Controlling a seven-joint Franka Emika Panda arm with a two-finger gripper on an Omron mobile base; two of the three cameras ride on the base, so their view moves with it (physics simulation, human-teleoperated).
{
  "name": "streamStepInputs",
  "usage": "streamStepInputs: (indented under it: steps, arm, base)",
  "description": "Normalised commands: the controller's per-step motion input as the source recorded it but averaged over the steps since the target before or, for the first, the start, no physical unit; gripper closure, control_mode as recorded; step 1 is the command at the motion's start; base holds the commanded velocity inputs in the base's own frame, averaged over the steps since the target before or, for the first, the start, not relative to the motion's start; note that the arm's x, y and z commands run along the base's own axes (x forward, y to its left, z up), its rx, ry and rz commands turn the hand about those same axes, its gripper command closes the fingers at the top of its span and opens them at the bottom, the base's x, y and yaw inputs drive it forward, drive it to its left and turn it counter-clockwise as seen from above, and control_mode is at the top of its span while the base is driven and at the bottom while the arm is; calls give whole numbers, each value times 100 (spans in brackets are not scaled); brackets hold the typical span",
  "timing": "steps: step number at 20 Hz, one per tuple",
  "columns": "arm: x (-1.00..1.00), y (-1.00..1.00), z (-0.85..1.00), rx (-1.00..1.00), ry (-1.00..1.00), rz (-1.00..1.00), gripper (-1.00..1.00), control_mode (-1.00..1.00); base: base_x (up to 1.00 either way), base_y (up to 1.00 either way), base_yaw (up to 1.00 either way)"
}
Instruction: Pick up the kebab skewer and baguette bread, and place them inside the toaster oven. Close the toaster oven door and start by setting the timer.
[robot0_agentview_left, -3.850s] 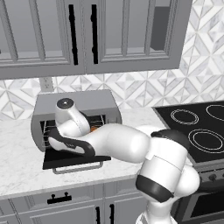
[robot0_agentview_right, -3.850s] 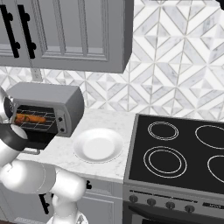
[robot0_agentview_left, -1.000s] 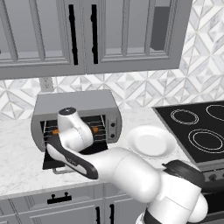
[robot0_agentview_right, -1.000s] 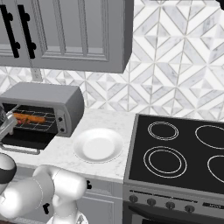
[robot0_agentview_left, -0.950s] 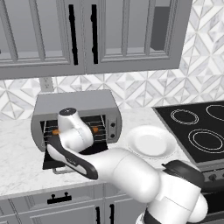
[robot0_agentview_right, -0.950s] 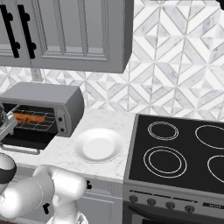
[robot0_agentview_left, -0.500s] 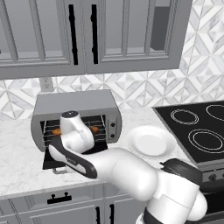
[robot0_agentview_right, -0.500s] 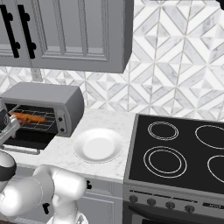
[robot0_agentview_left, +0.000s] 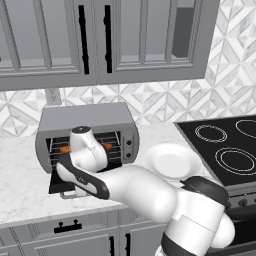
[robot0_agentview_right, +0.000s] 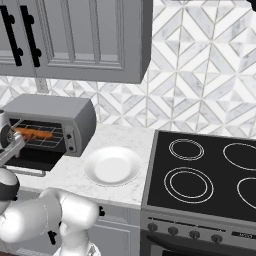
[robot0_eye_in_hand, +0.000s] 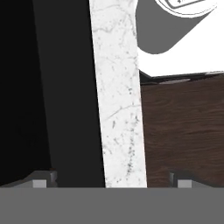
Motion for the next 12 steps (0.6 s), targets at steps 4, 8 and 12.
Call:
streamStepInputs:
  steps: [4, 8, 12]
  arm:
    - [21, 0, 0, 0, 0, -2, -100, -100]
    - [40, 0, 0, 0, 0, 0, -100, -100]
    - [50, 0, 0, 0, 0, 0, -100, -100]
  base:
    - [0, 0, 0]
    - [0, 0, 0]
    - [0, 0, 0]
